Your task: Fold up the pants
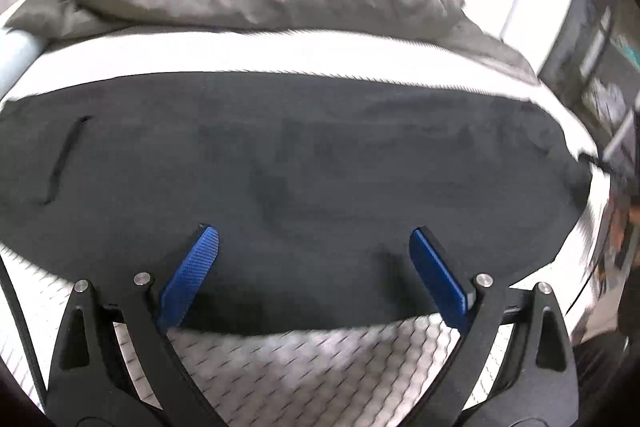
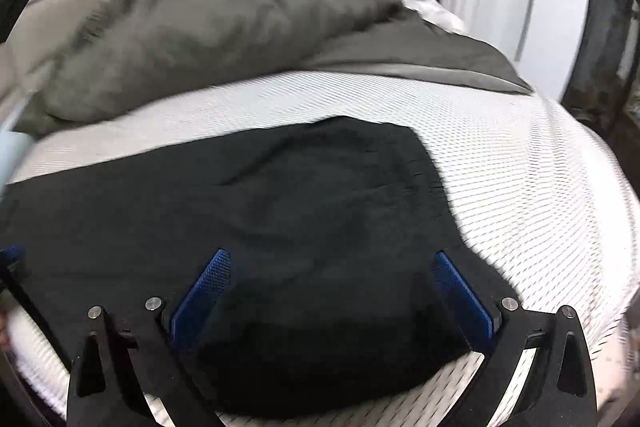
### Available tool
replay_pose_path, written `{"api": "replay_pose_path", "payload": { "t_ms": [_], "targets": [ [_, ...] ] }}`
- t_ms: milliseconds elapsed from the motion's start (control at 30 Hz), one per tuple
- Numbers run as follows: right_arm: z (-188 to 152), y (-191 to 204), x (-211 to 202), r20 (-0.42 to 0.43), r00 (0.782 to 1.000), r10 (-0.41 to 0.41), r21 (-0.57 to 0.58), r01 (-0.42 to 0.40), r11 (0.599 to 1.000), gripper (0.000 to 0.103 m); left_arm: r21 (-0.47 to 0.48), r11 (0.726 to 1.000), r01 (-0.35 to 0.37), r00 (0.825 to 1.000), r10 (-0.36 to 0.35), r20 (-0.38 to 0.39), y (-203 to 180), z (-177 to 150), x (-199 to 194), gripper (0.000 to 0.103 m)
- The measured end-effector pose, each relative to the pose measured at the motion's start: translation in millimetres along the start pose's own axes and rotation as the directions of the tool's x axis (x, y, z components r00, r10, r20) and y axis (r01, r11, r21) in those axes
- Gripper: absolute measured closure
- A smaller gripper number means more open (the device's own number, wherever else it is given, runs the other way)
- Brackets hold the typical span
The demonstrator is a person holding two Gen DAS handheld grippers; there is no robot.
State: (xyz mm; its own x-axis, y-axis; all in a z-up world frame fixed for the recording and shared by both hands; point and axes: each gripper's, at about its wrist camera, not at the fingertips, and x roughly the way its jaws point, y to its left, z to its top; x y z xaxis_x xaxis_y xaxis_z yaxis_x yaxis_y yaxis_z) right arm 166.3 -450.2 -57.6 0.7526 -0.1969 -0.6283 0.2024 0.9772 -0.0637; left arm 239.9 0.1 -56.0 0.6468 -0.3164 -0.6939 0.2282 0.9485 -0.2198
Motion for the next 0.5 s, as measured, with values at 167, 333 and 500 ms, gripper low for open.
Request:
{"api": "replay_pose_path", "payload": {
  "t_ms": [167, 333, 500],
  "targets": [
    [-39, -2, -44, 0.037, 0.995, 0.088, 0.036, -0.089, 0.995, 0.000, -0.279, 0.960, 0.021, 0.996, 0.003, 0.088, 68, -19, -48, 0.007],
    [-78, -38, -68, 0.054, 0.991, 0.124, 0.173, -0.131, 0.976, 0.000, -0.537, 0.844, 0.007, 0.994, 0.053, 0.095, 137, -43, -68, 0.008],
    [-95, -100, -39, 0.061, 0.967, 0.249, 0.455, -0.249, 0.855, 0.000, -0.607, 0.794, 0.042, 0.992, 0.038, 0.119, 162, -46, -66, 0.008]
  ]
}}
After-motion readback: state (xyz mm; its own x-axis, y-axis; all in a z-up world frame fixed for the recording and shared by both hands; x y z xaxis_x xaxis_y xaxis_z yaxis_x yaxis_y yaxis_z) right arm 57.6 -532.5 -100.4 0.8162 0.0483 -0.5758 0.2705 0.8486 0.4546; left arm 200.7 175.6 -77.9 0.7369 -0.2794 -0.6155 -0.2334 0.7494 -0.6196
